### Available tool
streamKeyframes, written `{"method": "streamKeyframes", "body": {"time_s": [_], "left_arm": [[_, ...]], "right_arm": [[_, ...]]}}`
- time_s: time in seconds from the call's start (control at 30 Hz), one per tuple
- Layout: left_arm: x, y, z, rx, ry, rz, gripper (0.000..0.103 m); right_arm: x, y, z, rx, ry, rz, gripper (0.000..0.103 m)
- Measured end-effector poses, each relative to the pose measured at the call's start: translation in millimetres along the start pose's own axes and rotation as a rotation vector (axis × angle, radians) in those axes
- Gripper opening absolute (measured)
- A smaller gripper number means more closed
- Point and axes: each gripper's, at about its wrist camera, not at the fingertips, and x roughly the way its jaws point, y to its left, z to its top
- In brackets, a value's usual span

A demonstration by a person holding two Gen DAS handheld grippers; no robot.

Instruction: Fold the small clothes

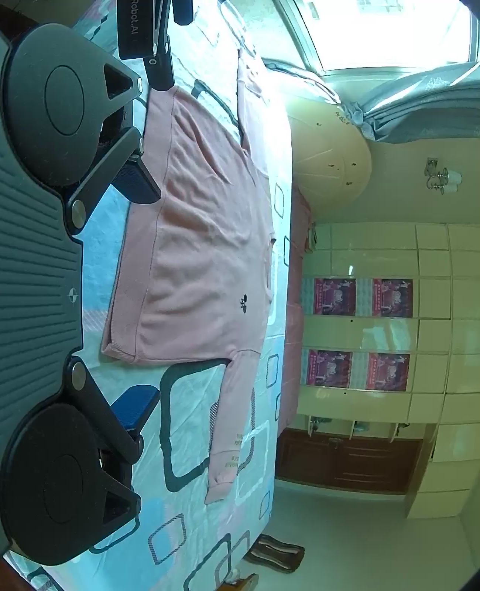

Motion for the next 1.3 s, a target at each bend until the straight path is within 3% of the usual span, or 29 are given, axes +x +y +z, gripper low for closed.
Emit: {"method": "streamKeyframes", "body": {"time_s": [1.3], "left_arm": [[-5.5, 0.6, 2.3, 0.006, 0.001, 0.01, 0.102]], "right_arm": [[2.3, -0.2, 0.1, 0.013, 0.006, 0.011, 0.103]]}}
